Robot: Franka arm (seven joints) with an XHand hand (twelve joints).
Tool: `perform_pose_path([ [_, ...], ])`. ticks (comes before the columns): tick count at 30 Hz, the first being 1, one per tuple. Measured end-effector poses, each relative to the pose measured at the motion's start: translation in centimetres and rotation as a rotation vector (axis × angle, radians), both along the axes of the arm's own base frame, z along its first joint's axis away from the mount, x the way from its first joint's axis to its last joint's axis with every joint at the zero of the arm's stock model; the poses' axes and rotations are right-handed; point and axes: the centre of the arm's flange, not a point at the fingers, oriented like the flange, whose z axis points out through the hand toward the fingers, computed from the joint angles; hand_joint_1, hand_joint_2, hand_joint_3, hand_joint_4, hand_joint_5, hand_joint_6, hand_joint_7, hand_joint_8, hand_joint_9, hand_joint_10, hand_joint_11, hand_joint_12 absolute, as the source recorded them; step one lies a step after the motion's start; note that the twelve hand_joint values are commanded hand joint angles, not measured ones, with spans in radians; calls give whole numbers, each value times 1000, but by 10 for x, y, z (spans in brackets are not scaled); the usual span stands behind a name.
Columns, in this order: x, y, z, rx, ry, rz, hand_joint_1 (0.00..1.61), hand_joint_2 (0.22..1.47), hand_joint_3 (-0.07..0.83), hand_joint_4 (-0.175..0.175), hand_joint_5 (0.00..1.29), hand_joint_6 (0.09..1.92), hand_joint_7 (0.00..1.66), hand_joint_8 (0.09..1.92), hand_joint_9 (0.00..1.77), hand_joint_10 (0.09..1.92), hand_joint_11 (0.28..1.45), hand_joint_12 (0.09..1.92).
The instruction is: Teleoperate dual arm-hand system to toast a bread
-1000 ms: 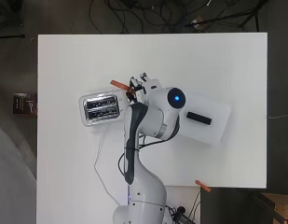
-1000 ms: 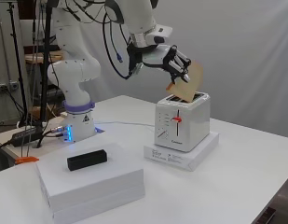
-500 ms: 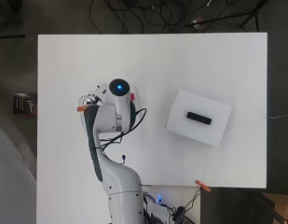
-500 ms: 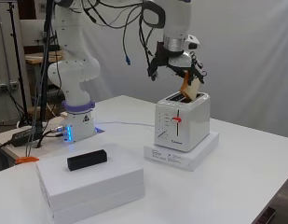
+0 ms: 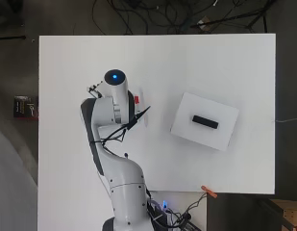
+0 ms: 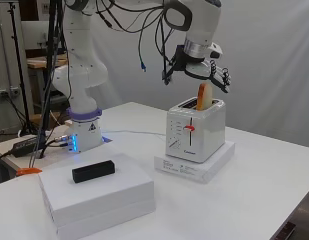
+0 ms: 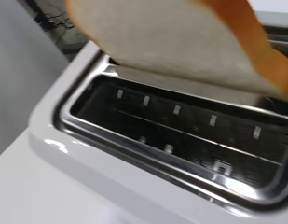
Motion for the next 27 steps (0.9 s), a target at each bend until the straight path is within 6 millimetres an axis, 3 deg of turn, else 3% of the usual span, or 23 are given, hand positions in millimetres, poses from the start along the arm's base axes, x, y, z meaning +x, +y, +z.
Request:
perform_pose_path([
  [2,1,-17,-7,-12,-19,-76,0,866,10,-54,227,87,281,87,411,87,420,87],
  [3,2,-27,-10,-4,-36,-124,0,877,8,-47,268,87,288,87,402,87,416,87],
  [6,6,-55,-6,9,-83,-302,4,946,16,-28,343,87,308,87,400,87,409,87],
  [9,6,-81,-6,-21,-79,-471,29,991,10,-28,329,87,290,87,373,87,397,87],
  [12,7,-103,-9,-34,-70,-528,48,989,3,-28,337,87,291,87,364,87,385,87],
  [14,6,-112,-6,-47,-90,-481,60,980,-1,-21,335,87,281,87,345,87,374,87],
  [21,-10,-102,53,-57,-219,-354,67,953,-7,-41,328,87,283,87,367,87,385,87],
  [24,-11,-112,56,-32,-216,-380,88,964,0,-38,318,87,273,87,341,87,368,87],
  [27,-5,-141,39,-1,-175,-470,112,984,6,-40,253,87,247,87,307,87,355,87],
])
